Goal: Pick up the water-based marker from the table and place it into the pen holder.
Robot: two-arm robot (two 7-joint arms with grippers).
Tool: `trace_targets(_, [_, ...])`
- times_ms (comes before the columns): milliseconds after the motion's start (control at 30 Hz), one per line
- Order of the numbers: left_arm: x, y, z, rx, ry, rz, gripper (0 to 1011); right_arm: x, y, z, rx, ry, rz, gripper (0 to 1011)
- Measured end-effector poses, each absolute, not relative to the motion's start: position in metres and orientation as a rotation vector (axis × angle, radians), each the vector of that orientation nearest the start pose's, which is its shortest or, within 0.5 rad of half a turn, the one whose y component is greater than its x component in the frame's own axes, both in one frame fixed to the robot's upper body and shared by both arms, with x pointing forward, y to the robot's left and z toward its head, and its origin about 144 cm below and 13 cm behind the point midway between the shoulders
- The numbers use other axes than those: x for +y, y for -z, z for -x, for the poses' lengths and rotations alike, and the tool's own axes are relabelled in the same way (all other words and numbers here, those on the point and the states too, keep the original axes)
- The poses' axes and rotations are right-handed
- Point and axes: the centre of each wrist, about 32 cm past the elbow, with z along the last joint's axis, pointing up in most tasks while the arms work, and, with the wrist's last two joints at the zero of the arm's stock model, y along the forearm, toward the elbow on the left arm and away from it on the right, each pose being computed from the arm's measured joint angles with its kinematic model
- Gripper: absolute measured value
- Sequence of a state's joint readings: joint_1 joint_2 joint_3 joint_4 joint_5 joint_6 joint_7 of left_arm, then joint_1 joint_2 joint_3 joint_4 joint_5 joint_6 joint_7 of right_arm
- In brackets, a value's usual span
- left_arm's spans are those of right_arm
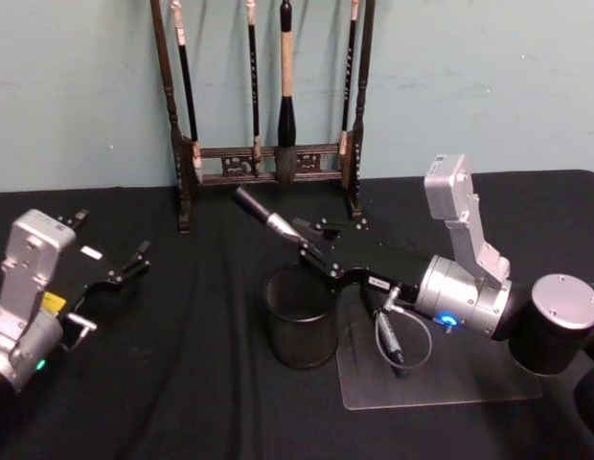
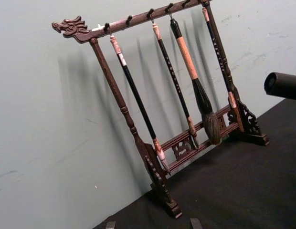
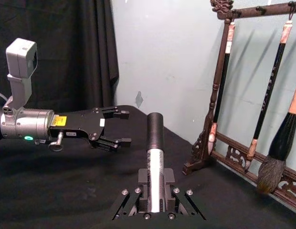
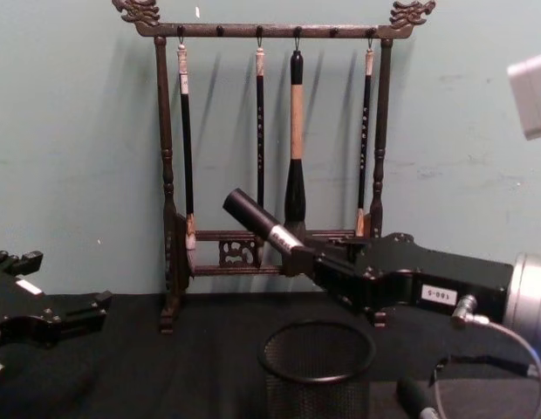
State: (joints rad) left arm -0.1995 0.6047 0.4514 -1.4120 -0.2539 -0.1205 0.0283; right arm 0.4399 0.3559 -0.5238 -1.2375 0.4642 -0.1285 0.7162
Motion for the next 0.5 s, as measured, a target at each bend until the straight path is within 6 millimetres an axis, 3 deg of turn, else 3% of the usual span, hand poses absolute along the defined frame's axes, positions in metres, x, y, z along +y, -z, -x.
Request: trace_targets(500, [0.310,-1.140,-0.489,-0.285,-1.248,-0.305,1009,-0.214,-1.150,-0.557,-0.029,0.517,0.043,203])
